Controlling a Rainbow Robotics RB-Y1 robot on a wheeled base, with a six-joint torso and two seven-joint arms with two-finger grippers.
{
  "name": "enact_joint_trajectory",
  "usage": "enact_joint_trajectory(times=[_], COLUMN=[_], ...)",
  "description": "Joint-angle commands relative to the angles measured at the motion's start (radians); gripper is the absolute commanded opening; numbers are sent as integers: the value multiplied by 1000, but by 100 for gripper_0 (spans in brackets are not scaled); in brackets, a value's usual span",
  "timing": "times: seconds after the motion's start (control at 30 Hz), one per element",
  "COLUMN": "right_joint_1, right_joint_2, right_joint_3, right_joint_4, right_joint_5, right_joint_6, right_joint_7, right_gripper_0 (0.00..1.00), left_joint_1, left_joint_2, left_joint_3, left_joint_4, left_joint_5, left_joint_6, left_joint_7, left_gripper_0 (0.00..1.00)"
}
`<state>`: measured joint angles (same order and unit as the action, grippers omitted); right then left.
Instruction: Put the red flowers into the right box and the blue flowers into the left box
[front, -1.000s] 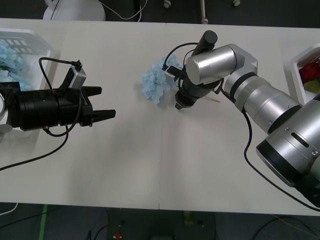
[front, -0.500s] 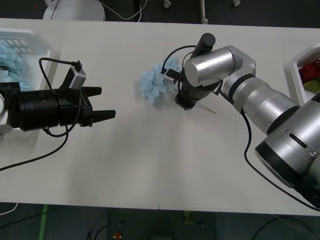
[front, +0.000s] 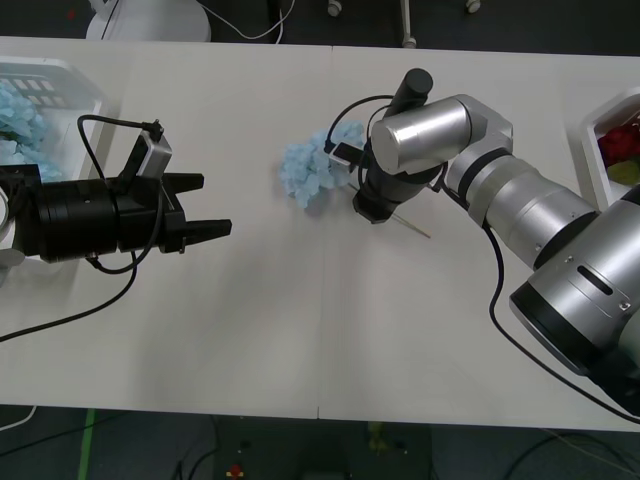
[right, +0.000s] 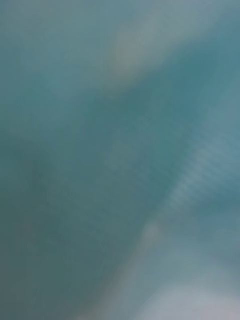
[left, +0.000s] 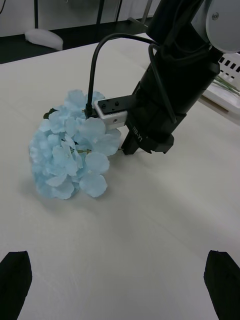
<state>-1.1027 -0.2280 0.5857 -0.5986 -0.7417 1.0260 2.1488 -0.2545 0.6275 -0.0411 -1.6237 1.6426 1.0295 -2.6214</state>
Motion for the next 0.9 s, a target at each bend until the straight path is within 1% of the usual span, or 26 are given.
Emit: enact_joint_trajectory(times=[0.03, 0.13, 0.23, 0.3, 0.4, 0.5, 0.6, 0.7, 0.73, 0.9], right_joint_1=[-55, -54, -54, -55, -55, -55, -54, -54, -55, -54], right_joint_2=[-70, -146, -217, -255, -277, -300, -310, -310, -301, -257], right_joint_3=[-13, -23, -47, -53, -55, -55, -55, -55, -55, -53], right_joint_4=[-110, -213, -287, -306, -334, -392, -446, -475, -517, -576], right_joint_5=[-97, -203, -378, -558, -705, -870, -972, -1004, -1024, -1036], right_joint_6=[66, 109, 120, 89, 69, 51, 42, 31, -1, -95], right_joint_7=[65, 76, 76, 77, 76, 62, 43, 6, -41, -129], right_gripper_0=[0, 0, 0, 0, 0, 0, 0, 0, 0, 0], left_joint_1=[20, 20, 20, 20, 27, 52, 83, 106, 135, 189], left_joint_2=[37, 38, 38, 38, 40, 40, 40, 40, 40, 15], left_joint_3=[-3, -3, -3, -3, -3, -2, 7, 9, 9, 9], left_joint_4=[-13, -13, -12, -12, -13, -13, -13, -15, -13, -15], left_joint_5=[26, 33, 36, 46, 68, 137, 210, 264, 329, 450], left_joint_6=[-8, -8, -8, -8, -5, -5, -17, -34, -60, -65], left_joint_7=[-23, -26, -31, -31, -32, -43, -84, -84, -84, -84], left_gripper_0=[100, 100, 100, 100, 100, 100, 100, 100, 100, 100])
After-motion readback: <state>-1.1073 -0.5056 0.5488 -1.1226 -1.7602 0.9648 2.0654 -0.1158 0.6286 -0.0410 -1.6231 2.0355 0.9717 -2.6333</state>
